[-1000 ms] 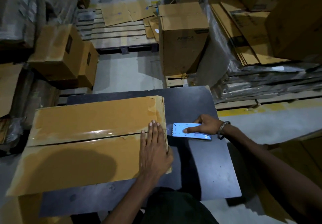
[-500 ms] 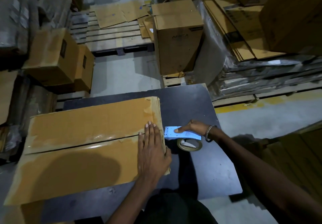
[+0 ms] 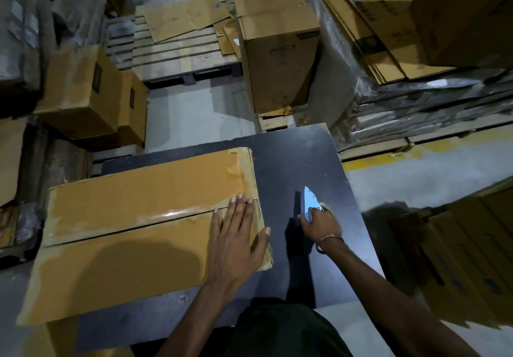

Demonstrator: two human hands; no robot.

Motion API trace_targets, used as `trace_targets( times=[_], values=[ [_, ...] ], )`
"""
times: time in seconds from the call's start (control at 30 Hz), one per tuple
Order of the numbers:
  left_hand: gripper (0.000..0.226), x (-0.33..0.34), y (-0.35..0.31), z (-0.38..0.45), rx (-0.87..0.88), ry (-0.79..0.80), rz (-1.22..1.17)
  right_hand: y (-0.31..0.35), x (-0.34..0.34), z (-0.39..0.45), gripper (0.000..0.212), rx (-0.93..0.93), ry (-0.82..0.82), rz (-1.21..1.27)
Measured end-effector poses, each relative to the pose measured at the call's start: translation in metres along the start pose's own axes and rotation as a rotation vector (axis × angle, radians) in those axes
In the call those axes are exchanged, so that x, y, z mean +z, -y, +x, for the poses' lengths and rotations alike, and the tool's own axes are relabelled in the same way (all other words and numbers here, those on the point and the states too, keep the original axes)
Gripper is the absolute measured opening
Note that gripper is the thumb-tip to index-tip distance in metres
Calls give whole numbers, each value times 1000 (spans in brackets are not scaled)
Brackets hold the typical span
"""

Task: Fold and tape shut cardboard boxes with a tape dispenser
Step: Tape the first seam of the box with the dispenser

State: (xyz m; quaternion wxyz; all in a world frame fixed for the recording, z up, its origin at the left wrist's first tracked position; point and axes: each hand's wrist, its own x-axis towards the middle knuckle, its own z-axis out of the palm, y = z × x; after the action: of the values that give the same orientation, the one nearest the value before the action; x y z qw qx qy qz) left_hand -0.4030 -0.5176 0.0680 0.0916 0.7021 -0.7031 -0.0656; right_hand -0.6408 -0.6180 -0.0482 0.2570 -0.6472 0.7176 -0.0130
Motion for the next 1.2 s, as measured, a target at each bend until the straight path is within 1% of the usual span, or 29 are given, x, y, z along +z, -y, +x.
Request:
trace_targets(
  times=[0.07, 0.1, 0.13, 0.2, 0.23, 0.27, 0.3, 0.33, 0.4, 0.43, 0.47, 0.5, 0.53, 0.57, 0.6, 0.63, 0.67, 0.7, 0.77, 0.8, 0.83, 0.9, 0.93, 1.0, 1.07, 1.1, 1.13, 1.17, 1.2],
  values=[
    [72, -2, 5, -8, -28, -5, 7, 3, 3, -5, 40, 5, 37, -5],
    [73, -3, 8, -12, -40, -12, 8, 8, 1, -8, 40, 12, 22, -26],
    [74, -2, 12, -16, -54, -21, 10, 15, -4, -11, 40, 8, -29, -63],
    [75, -1, 19, -19, -70, -27, 18, 35, -22, -22, 34, -29, -198, -96],
    [76, 0, 21, -20, -69, -26, 26, 51, -34, -30, 30, -62, -275, -30],
    [76, 1, 21, -21, -64, -25, 30, 68, -45, -38, 28, -93, -308, 112],
    [76, 2, 21, -21, -59, -23, 27, 87, -52, -46, 30, -107, -297, 310],
    [77, 2, 21, -21, -53, -16, 21, 108, -61, -55, 37, -115, -226, 523],
    [78, 2, 21, -21, -43, 6, 29, 147, -67, -73, 56, -132, 40, 846],
    [78, 1, 21, -20, -44, 17, 44, 162, -67, -80, 58, -133, 178, 944],
    [79, 1, 21, -19, -50, 35, 56, 170, -65, -84, 52, -123, 287, 1044],
    [79, 0, 20, -18, -56, 54, 59, 174, -64, -86, 46, -70, 362, 1147],
    [79, 0, 20, -19, -62, 65, 53, 172, -64, -83, 46, -21, 411, 1225],
    [79, 0, 20, -18, -63, 65, 48, 168, -62, -76, 58, 30, 443, 1268],
    [79, 0, 21, -18, -62, 70, 41, 165, -63, -72, 71, 81, 475, 1275],
    [79, -1, 21, -18, -58, 83, 35, 166, -64, -70, 83, 116, 476, 1212],
    [78, -1, 22, -18, -54, 97, 31, 169, -63, -68, 91, 128, 414, 1115],
    [79, -1, 24, -18, -45, 110, 31, 174, -59, -68, 91, 124, 325, 983],
    [80, -3, 30, -18, -11, 136, 28, 187, -50, -77, 78, -3, 184, 742],
    [79, -5, 34, -18, 17, 139, 25, 194, -45, -81, 77, -50, 134, 644],
    [75, -8, 40, -19, 45, 131, 29, 198, -42, -84, 81, -50, 83, 591],
    [66, -18, 55, -22, 53, 102, 60, 198, -35, -78, 93, 31, 7, 525],
    [66, -23, 65, -25, 17, 103, 80, 196, -32, -74, 97, 56, -4, 482],
    [70, -32, 86, -36, -119, 126, 138, 195, -29, -70, 98, 73, -15, 424],
    [78, -39, 102, -47, -282, 146, 174, 196, -28, -74, 94, 62, -45, 384],
    [81, -40, 105, -49, -328, 157, 155, 198, -28, -77, 90, 42, -66, 358],
    [81, -41, 103, -47, -326, 156, 123, 201, -29, -81, 85, 16, -95, 332],
    [79, -42, 98, -43, -269, 145, 86, 205, -30, -86, 80, -18, -137, 298],
    [75, -40, 91, -36, -170, 138, 63, 208, -29, -90, 74, -66, -190, 239]
  ],
)
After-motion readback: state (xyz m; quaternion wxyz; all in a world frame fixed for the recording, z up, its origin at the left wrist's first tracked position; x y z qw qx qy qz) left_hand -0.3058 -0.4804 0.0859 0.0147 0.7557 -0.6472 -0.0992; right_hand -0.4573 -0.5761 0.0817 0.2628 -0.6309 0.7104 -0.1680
